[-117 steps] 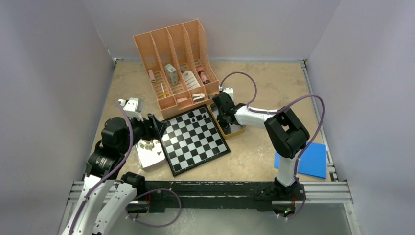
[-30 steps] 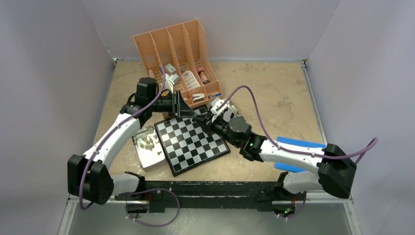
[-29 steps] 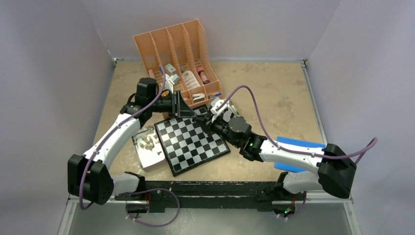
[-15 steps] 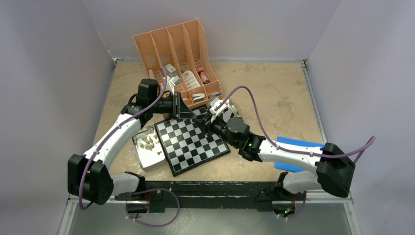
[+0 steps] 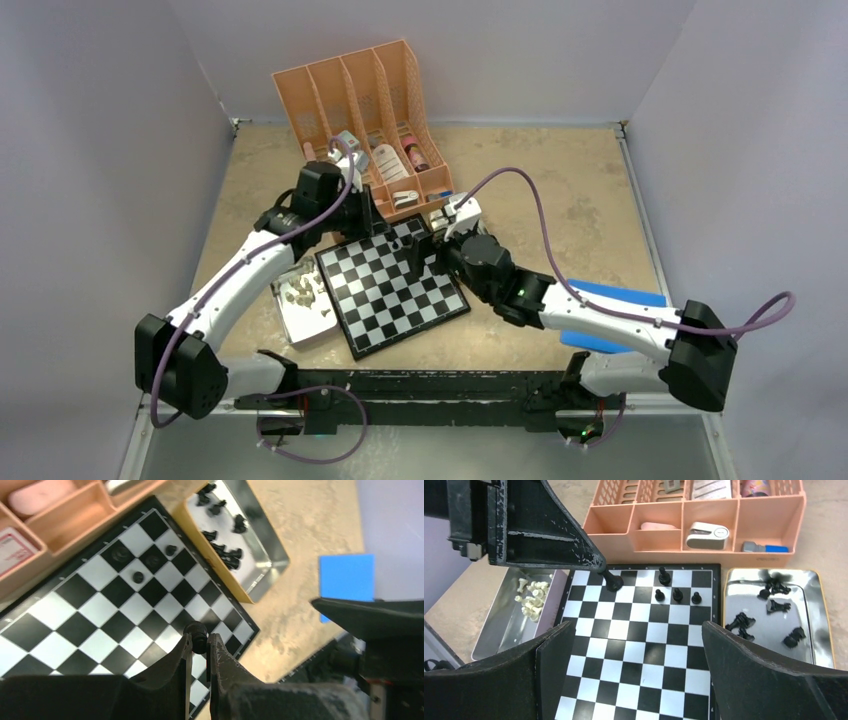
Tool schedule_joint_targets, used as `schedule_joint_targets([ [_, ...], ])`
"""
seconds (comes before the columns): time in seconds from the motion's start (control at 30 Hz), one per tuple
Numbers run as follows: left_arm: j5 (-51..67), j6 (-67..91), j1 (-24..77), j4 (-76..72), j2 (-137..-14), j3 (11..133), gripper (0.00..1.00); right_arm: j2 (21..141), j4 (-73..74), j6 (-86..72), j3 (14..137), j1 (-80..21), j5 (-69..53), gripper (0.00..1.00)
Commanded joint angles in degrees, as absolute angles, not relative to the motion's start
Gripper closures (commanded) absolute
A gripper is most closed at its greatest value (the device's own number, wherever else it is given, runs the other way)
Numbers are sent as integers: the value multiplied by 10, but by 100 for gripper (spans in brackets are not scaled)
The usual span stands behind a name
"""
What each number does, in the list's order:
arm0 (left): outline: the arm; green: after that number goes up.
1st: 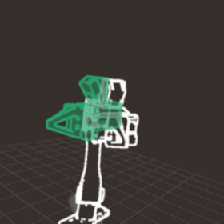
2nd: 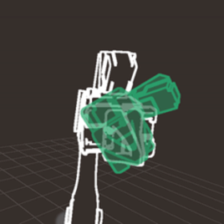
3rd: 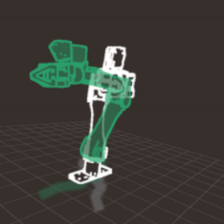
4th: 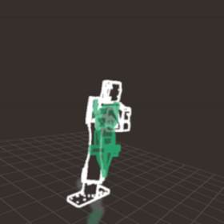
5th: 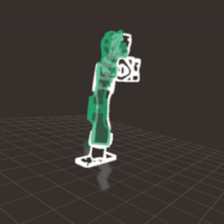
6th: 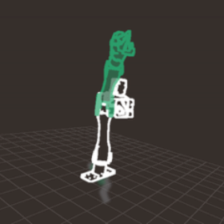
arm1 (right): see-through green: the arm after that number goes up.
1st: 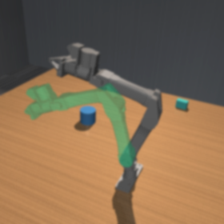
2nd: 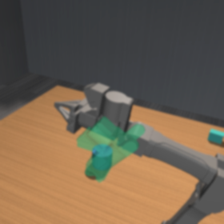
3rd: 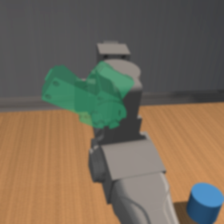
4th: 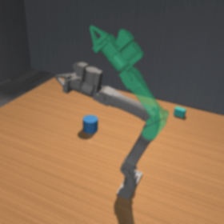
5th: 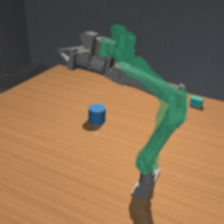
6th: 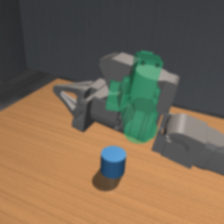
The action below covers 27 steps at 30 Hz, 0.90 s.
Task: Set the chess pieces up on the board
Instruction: Place the chess piece on the chessboard.
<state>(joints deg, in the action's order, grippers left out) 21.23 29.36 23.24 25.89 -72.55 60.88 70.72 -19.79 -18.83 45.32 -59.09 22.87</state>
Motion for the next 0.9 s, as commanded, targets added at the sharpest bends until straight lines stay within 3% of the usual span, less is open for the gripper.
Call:
schedule_joint_targets([
  [0.0,38,293,260,245,-737,617,100,669,-145,-248,469,-592,278,1],
  [0.27,-65,301,298,231,-804,605,100,628,-128,-282,433,-591,300,1],
  [0.87,-91,302,301,90,-871,541,100,599,-142,-267,419,-590,292,1],
])
